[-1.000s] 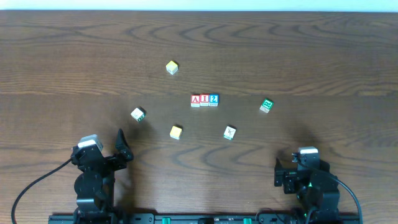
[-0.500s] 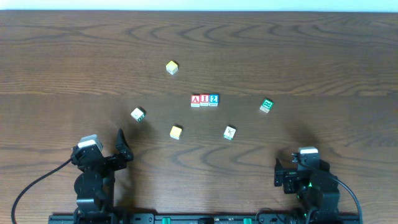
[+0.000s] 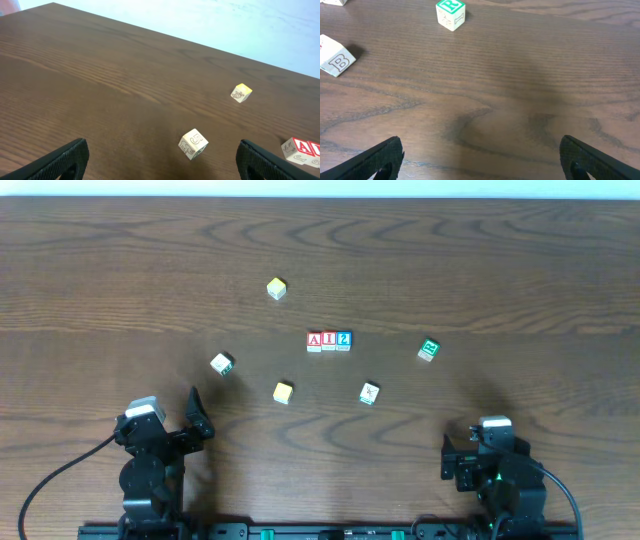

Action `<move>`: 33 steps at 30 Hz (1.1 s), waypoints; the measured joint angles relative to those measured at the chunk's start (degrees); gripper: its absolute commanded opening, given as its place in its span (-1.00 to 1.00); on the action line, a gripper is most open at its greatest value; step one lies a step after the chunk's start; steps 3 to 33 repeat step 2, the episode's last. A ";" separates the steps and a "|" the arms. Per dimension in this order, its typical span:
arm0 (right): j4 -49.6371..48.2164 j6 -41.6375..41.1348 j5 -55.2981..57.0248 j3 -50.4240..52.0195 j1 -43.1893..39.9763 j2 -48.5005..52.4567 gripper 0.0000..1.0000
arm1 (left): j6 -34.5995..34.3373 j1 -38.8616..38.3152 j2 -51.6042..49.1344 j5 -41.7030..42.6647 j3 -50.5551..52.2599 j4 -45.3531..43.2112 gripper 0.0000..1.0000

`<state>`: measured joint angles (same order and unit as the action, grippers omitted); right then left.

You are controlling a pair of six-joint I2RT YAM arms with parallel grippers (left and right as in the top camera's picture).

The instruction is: Spell out Ai2

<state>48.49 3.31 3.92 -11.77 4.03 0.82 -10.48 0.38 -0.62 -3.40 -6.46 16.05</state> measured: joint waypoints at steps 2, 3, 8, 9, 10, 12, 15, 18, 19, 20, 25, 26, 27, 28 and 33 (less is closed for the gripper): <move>0.00 0.00 0.00 0.00 0.00 0.00 0.99 | 0.00 0.00 0.00 0.00 0.00 0.00 0.91; 0.00 0.00 0.00 0.00 0.00 0.00 0.99 | 0.00 0.00 0.00 0.00 0.00 0.00 0.91; 0.00 0.00 0.00 0.00 0.00 0.00 0.99 | 0.00 0.00 0.00 0.00 0.00 0.00 0.91; 0.00 0.00 0.00 0.00 0.00 0.00 0.99 | 0.00 0.00 0.00 0.00 0.00 0.00 0.91; 0.00 0.00 0.00 0.00 0.00 0.00 0.99 | 0.00 0.00 0.00 0.00 0.00 0.00 0.91; 0.00 0.00 0.00 0.00 0.00 0.00 0.99 | 0.00 0.00 0.00 0.00 0.00 0.00 0.91; 0.00 0.00 0.00 0.00 0.00 0.00 0.99 | 0.00 0.00 0.00 0.00 0.00 0.00 0.91; 0.00 0.00 0.00 0.00 0.00 0.00 0.99 | 0.00 0.00 0.00 0.00 0.00 0.00 0.91; 0.00 0.00 0.00 0.00 0.00 0.00 0.99 | 0.00 0.00 0.00 0.00 0.00 0.00 0.91; 0.00 0.00 0.00 0.00 0.00 0.00 0.99 | 0.00 0.00 0.00 0.00 0.00 0.00 0.91; 0.00 0.00 0.00 0.00 0.00 0.00 0.99 | 0.00 0.00 0.00 0.00 0.00 0.00 0.91; 0.00 0.00 0.00 0.00 0.00 0.00 0.99 | 0.00 0.00 0.00 0.00 0.00 0.00 0.91; 0.00 0.00 0.00 0.00 0.00 0.00 0.99 | 0.00 0.00 0.00 0.00 0.00 0.00 0.91; 0.00 0.00 0.00 0.00 0.00 0.00 0.99 | 0.00 0.00 0.00 0.00 0.00 0.00 0.91; 0.00 0.00 0.00 0.00 0.00 0.00 0.99 | 0.00 0.00 0.00 0.00 0.00 0.00 0.91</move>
